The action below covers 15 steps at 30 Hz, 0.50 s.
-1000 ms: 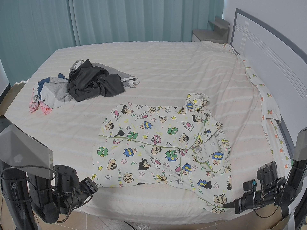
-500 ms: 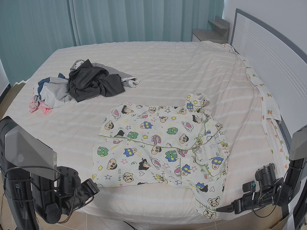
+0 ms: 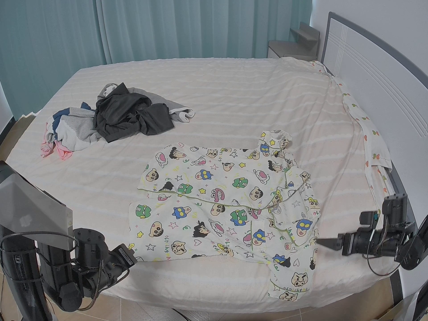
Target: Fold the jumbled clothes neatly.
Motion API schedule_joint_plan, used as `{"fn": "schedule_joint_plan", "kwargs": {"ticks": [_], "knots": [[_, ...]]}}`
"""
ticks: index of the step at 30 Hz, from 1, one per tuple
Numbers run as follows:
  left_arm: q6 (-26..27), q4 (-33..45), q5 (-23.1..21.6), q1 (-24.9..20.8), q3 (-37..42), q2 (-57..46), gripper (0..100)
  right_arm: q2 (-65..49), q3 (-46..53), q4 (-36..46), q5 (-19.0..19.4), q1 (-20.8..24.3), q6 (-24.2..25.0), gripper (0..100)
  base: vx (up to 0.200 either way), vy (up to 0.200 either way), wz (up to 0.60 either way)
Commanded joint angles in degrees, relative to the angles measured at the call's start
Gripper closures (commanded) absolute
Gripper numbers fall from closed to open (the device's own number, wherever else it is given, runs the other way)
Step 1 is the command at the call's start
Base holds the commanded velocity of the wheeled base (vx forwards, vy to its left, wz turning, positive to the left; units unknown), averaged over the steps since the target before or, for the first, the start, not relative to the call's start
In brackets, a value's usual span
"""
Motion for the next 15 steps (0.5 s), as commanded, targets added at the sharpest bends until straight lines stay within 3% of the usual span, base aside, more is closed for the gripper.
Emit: {"fn": "schedule_joint_plan", "kwargs": {"ticks": [1,12,15], "knots": [[0.20,-1.05,-0.05,-0.10,0.48,-1.16,100,-6.90,-8.91,1.72,-0.38,-1.29,3.64,0,0.200,0.000,0.00],[-0.15,-1.05,0.21,-0.10,0.22,-0.72,100,4.79,-37.12,12.53,-0.38,3.10,24.73,0,0.200,0.000,0.00],[-0.15,-1.05,0.21,-0.28,0.57,-0.29,100,8.48,-41.78,12.70,-0.29,4.51,33.34,0,0.200,0.000,0.00]]}}
